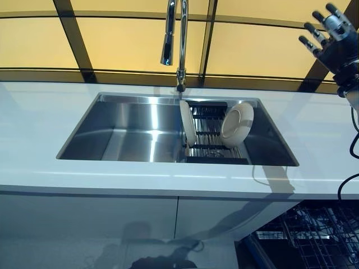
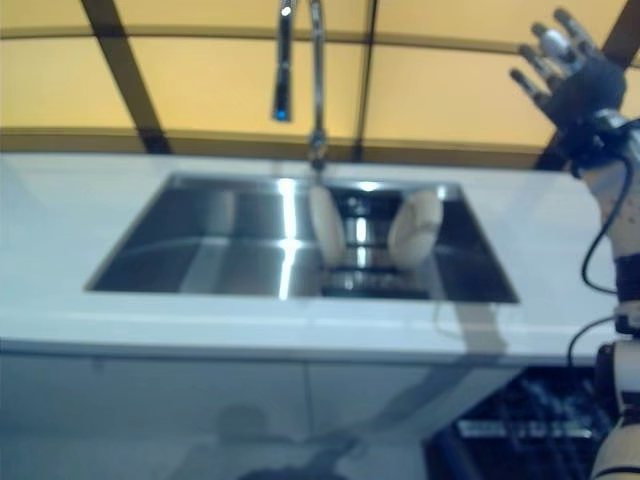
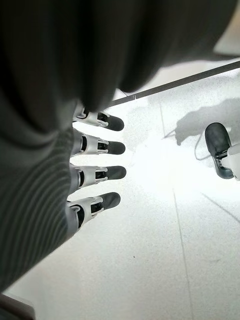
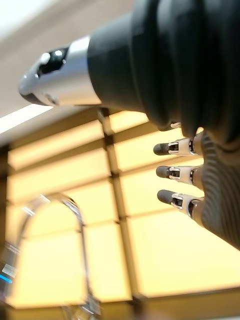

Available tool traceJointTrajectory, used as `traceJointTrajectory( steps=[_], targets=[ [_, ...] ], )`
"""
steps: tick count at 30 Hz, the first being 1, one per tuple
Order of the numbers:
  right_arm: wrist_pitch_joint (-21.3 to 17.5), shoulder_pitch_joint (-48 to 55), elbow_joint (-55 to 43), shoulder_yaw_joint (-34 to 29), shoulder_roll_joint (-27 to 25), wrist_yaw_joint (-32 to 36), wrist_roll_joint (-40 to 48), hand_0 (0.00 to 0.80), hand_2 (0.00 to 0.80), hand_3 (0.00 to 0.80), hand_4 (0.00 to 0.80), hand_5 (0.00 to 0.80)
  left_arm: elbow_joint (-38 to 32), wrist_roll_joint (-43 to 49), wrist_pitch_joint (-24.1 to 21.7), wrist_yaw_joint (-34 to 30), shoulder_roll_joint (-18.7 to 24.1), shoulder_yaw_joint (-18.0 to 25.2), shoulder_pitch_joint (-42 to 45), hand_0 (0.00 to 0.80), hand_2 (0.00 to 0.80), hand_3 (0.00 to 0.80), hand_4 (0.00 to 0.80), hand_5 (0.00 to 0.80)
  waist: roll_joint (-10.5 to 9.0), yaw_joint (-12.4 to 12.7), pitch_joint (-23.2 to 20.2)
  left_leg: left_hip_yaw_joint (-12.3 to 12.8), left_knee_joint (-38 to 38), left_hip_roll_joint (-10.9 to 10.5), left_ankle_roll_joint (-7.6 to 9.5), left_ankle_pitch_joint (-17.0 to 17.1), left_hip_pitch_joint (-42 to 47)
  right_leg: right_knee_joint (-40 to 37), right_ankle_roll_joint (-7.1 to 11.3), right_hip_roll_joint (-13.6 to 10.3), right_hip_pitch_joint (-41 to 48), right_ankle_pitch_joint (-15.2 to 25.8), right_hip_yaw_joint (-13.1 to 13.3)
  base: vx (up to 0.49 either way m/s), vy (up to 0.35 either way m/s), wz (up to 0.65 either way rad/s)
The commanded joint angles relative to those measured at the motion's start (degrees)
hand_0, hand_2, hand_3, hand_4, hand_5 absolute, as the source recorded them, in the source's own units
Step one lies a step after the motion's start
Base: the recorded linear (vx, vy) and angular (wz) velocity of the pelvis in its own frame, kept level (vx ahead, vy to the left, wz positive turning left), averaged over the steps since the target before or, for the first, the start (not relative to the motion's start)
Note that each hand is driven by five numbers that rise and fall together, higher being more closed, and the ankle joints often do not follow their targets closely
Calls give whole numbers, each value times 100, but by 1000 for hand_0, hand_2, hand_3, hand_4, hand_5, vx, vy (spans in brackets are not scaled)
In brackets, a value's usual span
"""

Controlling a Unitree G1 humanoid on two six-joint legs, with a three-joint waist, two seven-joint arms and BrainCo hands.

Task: Take plates into dishwasher

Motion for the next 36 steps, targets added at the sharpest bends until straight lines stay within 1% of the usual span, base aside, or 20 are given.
traceJointTrajectory(
  steps=[1, 3, 4, 5, 7, 11, 16, 24, 29, 32, 36],
  targets=[
    [456, -1065, 394, 759, -336, -285, -678, 0, 0, 0, 0, 0, 227, -191, 154, 193, 224, -217, -119, 0, 0, 0, 0, 0, -258, 70, -120, 145, 264, 152, -40, -232, -113, 446, 269, -330, -137, -243, 64, 70, 2, -1],
    [725, -1225, 504, 1007, -401, -79, -1103, 0, 0, 0, 0, 0, 205, -159, 209, 178, 216, -181, -76, 0, 0, 0, 0, 0, -280, 88, -92, 157, 233, 162, -58, -185, -127, 404, 262, -321, -127, -217, 37, 77, -9, -1],
    [786, -1288, 507, 1121, -430, -9, -1212, 0, 0, 0, 0, 0, 208, -156, 209, 182, 216, -194, -48, 0, 0, 0, 0, 0, -301, 99, -80, 160, 204, 161, -67, -159, -130, 371, 267, -315, -124, -192, 26, 89, -18, -1],
    [905, -1424, 543, 1307, -453, 3, -1180, 0, 0, 0, 0, 0, 210, -120, 225, 177, 201, -190, -12, 0, 0, 0, 0, 0, -313, 111, -67, 165, 144, 161, -81, -118, -121, 307, 276, -304, -107, -151, 11, 92, -21, 0],
    [1085, -1565, 555, 1475, -456, 9, -1174, 0, 0, 0, 0, 0, 217, -45, 226, 156, 215, -171, 66, 0, 0, 0, 0, 0, -338, 130, -46, 174, 97, 164, -110, -71, -124, 225, 286, -290, -98, -102, 0, 90, -23, 1],
    [1423, -1692, 658, 1665, -396, 96, -1423, 0, 0, 0, 0, 0, 215, 13, 166, 176, 158, -201, 218, 0, 0, 0, 0, 0, -342, 153, 19, 211, 36, 175, -170, 8, -204, -15, 339, -275, -139, 71, -16, 52, -17, 1],
    [1683, -1689, 681, 1751, -352, 250, -1804, 0, 0, 0, 0, 0, 133, 75, 111, 185, 144, -262, 262, 0, 0, 0, 0, 0, -326, 182, 124, 198, 16, 184, -194, 61, -355, -48, 374, -290, -267, 117, -11, 0, 0, 0],
    [1687, -1636, 689, 1860, -365, 510, -2166, 0, 0, 0, 0, 0, -27, -3, 107, 137, 163, -349, 158, 0, 0, 0, 0, 0, -300, 175, 327, 161, -22, 200, -200, 99, -506, -55, 398, -283, -444, 161, 25, -53, -6, -1],
    [1684, -1535, 684, 1854, -408, 608, -2172, 0, 0, 0, 0, 0, -67, -9, 104, 143, 169, -365, 211, 0, 0, 0, 0, 0, -307, 183, 359, 159, -34, 211, -200, 98, -501, -63, 405, -275, -448, 165, 37, 0, 0, 0],
    [1791, -1465, 632, 1820, -413, 716, -2208, 0, 0, 0, 0, 0, -90, -23, 127, 152, 179, -370, 205, 0, 0, 0, 0, 0, -314, 183, 383, 159, -34, 216, -201, 100, -503, -61, 407, -271, -451, 169, 41, 0, 0, 0],
    [1756, -1379, 653, 1793, -389, 742, -2229, 0, 0, 0, 0, 0, -104, -44, 133, 157, 180, -395, 204, 0, 0, 0, 0, 0, -307, 187, 425, 150, -34, 215, -202, 101, -499, -65, 409, -267, -446, 171, 52, 0, 0, 0]
  ],
)
